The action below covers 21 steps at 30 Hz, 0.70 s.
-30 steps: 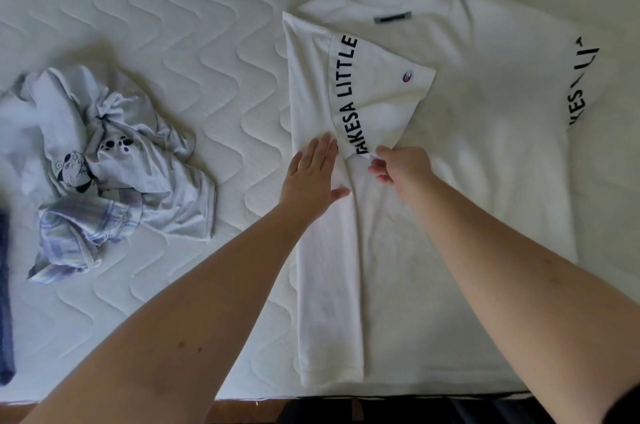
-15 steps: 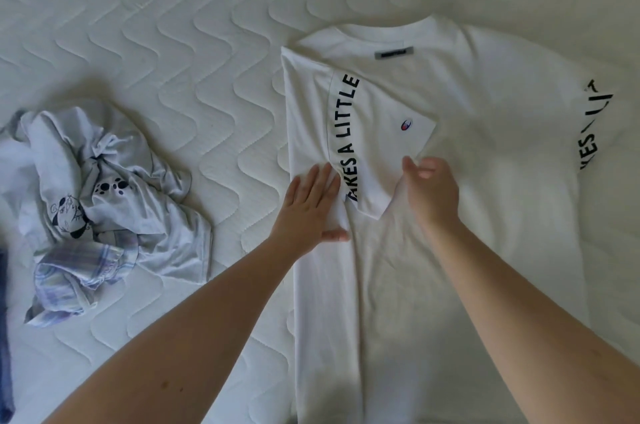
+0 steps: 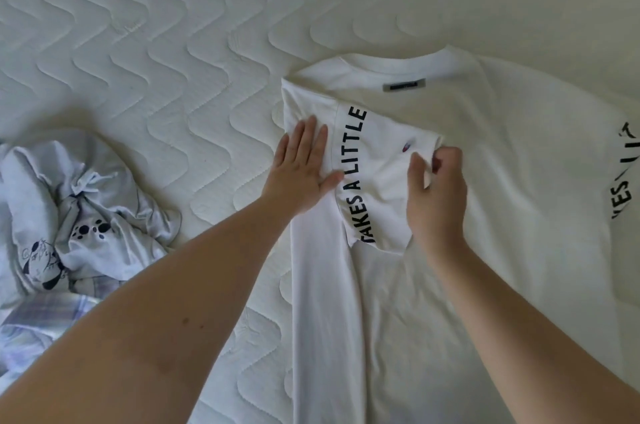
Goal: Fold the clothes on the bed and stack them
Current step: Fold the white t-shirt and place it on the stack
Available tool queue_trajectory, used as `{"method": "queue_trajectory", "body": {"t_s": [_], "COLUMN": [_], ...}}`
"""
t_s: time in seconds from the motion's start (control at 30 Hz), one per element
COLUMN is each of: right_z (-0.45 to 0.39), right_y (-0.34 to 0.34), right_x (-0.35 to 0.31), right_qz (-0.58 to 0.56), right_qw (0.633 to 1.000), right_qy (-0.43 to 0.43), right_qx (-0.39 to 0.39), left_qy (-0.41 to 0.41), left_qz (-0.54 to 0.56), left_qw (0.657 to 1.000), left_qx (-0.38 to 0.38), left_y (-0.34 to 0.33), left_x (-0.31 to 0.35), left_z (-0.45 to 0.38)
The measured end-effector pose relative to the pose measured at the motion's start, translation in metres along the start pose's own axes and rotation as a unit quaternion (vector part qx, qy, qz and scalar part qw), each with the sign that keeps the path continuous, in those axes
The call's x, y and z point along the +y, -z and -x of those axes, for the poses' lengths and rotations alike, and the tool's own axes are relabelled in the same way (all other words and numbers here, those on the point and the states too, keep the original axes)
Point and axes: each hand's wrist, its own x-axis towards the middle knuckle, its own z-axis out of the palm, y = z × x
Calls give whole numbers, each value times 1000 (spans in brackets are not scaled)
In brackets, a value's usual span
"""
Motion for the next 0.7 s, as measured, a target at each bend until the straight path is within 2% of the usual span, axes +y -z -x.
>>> {"method": "queue_trajectory", "body": {"t_s": [0.07, 0.13, 0.2, 0.3, 0.43, 0.5, 0.53, 0.6, 0.63, 0.7], "right_z": [16, 33, 49, 64, 73, 78, 80, 87, 91, 98], "right_y": [-5, -9, -13, -17, -22, -24, -25, -26, -26, -28], "right_x": [-9, -14, -15, -13, -12, -14, -14, -14, -14, -12], "right_qz": [4, 14, 45, 108, 154, 164, 168, 180, 189, 208], "right_qw": [995, 979, 960, 943, 924, 919, 916, 908, 902, 890], "right_qy": [79, 139, 185, 238, 278, 286, 291, 310, 321, 338], "right_qx": [-61, -151, -204, -206, -213, -217, -219, -219, -220, -225], "left_qy": [1, -6, -16, -13, -11, -15, 7, 95, 132, 176], "left_qz": [18, 23, 24, 20, 25, 138, 268, 527, 583, 597], "left_qw": [1000, 1000, 999, 1000, 999, 987, 961, 844, 802, 783], "left_qx": [1, 4, 15, 20, -44, -80, -66, -15, 7, -14], "left_y": [-1, 0, -1, -5, 4, 19, 32, 57, 67, 79], "left_x": [-1, -2, -2, -4, -5, -13, -18, -29, -31, -29], "left_z": [-1, -2, -3, -2, -7, -10, -12, -8, -8, -14]}}
